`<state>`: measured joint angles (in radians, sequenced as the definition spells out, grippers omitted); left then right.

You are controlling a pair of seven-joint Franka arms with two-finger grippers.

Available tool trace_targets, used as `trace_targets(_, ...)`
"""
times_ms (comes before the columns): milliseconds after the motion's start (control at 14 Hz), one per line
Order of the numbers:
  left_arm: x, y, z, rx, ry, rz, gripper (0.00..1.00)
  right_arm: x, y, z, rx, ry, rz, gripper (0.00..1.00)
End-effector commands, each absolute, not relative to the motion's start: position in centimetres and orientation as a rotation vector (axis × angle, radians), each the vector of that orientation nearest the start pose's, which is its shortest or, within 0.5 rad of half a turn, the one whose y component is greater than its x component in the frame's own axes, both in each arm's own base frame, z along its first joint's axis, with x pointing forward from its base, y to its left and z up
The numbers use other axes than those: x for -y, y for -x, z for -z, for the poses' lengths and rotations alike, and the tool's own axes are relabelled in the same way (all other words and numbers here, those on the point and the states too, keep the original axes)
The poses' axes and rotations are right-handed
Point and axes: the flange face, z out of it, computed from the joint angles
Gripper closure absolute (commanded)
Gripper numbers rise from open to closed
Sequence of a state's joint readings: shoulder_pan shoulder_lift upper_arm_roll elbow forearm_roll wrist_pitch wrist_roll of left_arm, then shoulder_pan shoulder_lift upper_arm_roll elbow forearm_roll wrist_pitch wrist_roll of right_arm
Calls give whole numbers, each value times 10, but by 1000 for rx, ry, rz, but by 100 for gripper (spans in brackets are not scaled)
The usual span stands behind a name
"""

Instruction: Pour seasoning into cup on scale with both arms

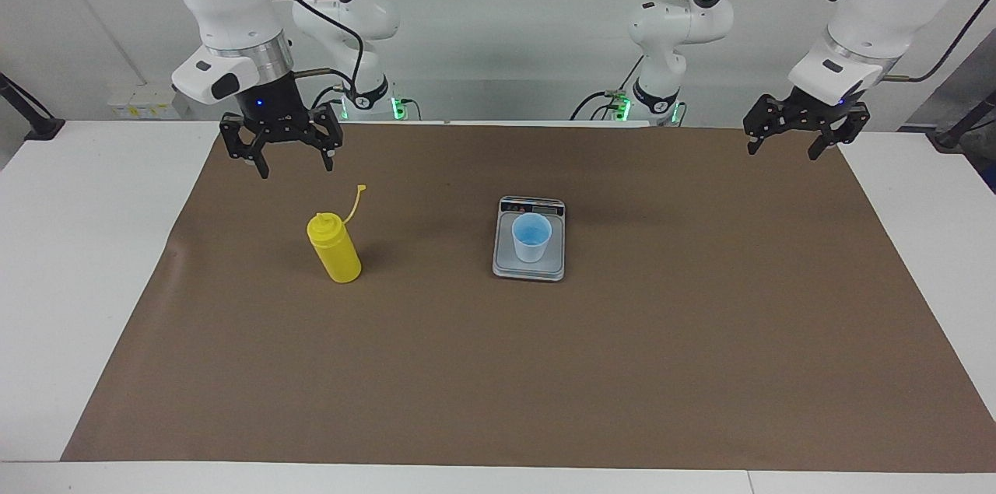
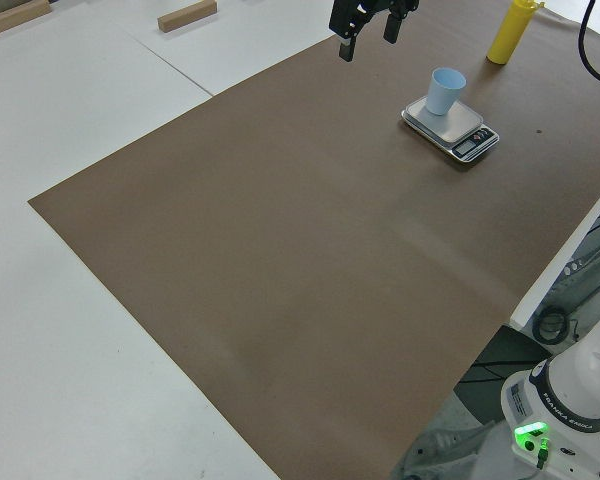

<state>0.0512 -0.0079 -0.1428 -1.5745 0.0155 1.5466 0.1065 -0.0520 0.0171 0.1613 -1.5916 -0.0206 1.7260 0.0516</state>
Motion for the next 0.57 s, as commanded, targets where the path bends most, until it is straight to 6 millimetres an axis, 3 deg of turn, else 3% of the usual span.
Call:
trace_targets(0,49,-543,-624,-313,3102,-8,0,-67,-574,-617,-143,3152,92,0)
trace_targets(214,50,-543,-624,-315,3102,-10,0,-60,-565,-602,-208,3159,13,0)
trace_targets(498,50,-543,-624,-315,3102,-10,0,-59,-548,-587,-156,3177,-64,0)
